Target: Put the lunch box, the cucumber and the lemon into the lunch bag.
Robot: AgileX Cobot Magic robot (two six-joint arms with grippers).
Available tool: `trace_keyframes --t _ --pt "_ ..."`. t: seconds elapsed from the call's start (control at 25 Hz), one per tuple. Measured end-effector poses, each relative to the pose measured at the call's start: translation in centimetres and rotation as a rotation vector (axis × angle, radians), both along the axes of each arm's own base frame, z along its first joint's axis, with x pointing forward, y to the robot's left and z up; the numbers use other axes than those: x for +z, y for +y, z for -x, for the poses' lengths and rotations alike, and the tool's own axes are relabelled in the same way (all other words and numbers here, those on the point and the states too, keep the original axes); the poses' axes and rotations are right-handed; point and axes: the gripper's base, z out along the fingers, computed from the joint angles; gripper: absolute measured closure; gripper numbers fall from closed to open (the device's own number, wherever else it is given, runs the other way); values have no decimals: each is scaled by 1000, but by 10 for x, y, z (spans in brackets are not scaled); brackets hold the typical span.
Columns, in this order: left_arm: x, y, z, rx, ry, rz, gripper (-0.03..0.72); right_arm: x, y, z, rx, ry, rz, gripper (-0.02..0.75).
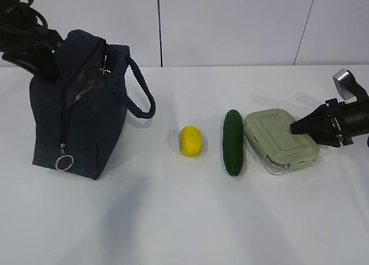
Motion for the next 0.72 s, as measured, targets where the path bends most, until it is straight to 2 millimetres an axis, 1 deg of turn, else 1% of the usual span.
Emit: trace_keyframes --t 0.24,0.48,0.6,0.72 --pt "3 1 0 -6 3 -10 668 1 0 -2 -28 8 -13 367" --pt "2 1 0 -7 6 -17 669 1 9 -7 -46 8 -20 370" --pt "1 2 0 -8 6 -25 669 6 12 -8 -51 -6 -3 378" --pt "1 2 1 -16 7 -44 669 15 12 -10 -68 -34 19 379"
